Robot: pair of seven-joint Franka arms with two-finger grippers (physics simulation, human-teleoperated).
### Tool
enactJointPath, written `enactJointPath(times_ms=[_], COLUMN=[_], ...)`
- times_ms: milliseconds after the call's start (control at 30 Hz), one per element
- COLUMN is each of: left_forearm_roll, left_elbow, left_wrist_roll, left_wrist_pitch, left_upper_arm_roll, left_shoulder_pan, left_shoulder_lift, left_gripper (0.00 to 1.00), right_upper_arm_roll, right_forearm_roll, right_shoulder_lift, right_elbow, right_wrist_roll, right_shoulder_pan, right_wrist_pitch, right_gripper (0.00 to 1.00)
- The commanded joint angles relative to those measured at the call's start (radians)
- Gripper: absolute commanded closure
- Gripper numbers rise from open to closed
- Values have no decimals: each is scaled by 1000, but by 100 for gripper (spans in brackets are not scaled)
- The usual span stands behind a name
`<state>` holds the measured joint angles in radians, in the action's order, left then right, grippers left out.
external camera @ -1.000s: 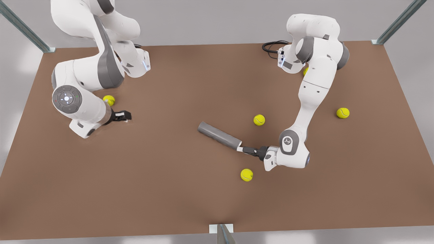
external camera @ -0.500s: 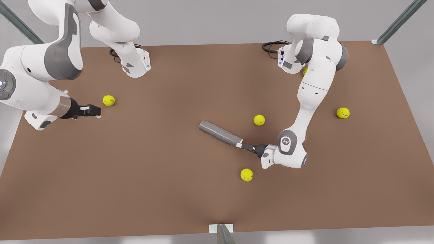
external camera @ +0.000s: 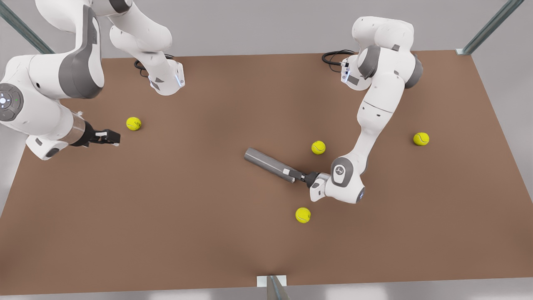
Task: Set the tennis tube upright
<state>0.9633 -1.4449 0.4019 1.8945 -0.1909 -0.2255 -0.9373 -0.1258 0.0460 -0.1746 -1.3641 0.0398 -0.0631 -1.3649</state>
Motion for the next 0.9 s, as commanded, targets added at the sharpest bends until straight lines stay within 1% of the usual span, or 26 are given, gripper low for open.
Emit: enactJointPath(times_ms=[0, 133, 200, 233, 267, 333, 567, 600, 700, 800, 867], left_forearm_roll=[0, 3, 3, 3, 3, 3, 5, 5, 5, 5, 5], left_elbow=[0, 0, 1, 0, 0, -2, -2, -2, -2, -2, -2], left_wrist_roll=[0, -3, -3, -3, -2, 0, -2, -2, -3, -3, -3], left_wrist_pitch=[0, 0, 0, 0, -2, 0, 0, 0, -3, -5, -5], left_upper_arm_roll=[-4, -15, -19, -19, -19, -19, -19, -19, -21, -19, -19], left_shoulder_pan=[0, -2, -2, -2, -2, -2, -15, -15, -15, -20, -22], left_shoulder_lift=[-1, 0, -1, 0, 0, 0, 0, 0, 0, 0, -1], left_gripper=[0, 0, 0, 4, 12, 25, 26, 27, 41, 48, 50], right_upper_arm_roll=[0, 2, -3, -8, -6, -6, -2, -2, 0, 0, 0], right_forearm_roll=[0, 14, 54, 55, 98, 100, 98, 98, 98, 98, 98], right_shoulder_lift=[0, -5, -14, -29, -49, -51, -57, -65, -80, -82, -82], right_elbow=[0, 2, 9, 33, 51, 54, 60, 71, 99, 99, 99], right_wrist_roll=[0, 0, 3, 2, 3, 3, 2, 0, -1, -1, -1], right_shoulder_pan=[-1, 0, 12, 16, 66, 81, 77, 72, 71, 71, 71], right_wrist_pitch=[0, -2, -6, -11, -14, -13, -26, -34, -34, -34, -34], right_gripper=[0, 0, 0, 0, 0, 0, 0, 0, 0, 0, 0])
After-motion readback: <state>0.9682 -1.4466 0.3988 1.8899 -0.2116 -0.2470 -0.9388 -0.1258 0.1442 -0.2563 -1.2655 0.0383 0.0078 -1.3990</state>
